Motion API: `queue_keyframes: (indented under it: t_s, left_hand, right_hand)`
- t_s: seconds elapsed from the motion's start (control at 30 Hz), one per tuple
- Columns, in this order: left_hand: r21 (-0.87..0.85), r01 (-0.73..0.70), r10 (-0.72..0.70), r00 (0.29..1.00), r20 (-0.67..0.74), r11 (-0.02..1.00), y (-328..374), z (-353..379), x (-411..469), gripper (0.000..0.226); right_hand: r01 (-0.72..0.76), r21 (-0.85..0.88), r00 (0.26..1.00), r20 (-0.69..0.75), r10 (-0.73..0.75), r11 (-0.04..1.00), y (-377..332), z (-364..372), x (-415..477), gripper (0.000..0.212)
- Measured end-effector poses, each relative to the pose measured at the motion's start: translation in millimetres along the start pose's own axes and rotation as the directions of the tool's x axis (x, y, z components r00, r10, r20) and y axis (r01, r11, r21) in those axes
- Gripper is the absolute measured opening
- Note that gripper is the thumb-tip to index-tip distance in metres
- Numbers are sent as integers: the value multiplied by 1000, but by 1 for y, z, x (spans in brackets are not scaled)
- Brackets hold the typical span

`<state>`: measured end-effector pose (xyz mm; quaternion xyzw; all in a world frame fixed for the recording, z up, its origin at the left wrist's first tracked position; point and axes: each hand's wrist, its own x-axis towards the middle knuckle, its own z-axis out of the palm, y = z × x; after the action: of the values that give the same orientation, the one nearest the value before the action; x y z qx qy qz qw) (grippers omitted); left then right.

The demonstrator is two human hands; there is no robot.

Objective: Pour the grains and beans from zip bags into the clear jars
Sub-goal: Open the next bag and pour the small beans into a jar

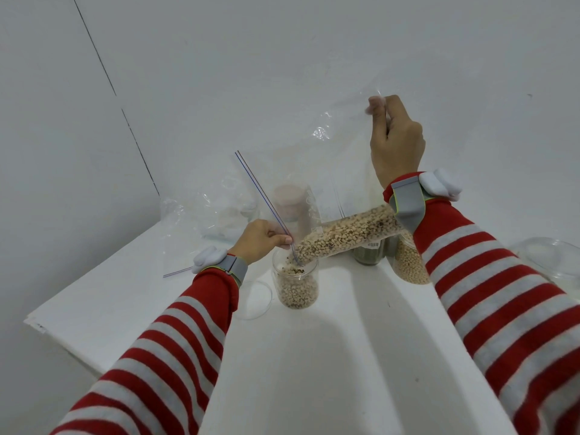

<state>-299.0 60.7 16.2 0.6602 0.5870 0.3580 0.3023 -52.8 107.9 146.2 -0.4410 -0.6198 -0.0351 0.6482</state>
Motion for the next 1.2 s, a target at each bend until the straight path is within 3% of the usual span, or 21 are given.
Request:
queue_keyframes:
  t_s: [1.2]
  left_hand:
    - [1,-12,12,1000,2,1000,-1,1,5,10]
  right_hand:
    - [-3,5,1000,-5,3,1000,0,-2,3,45]
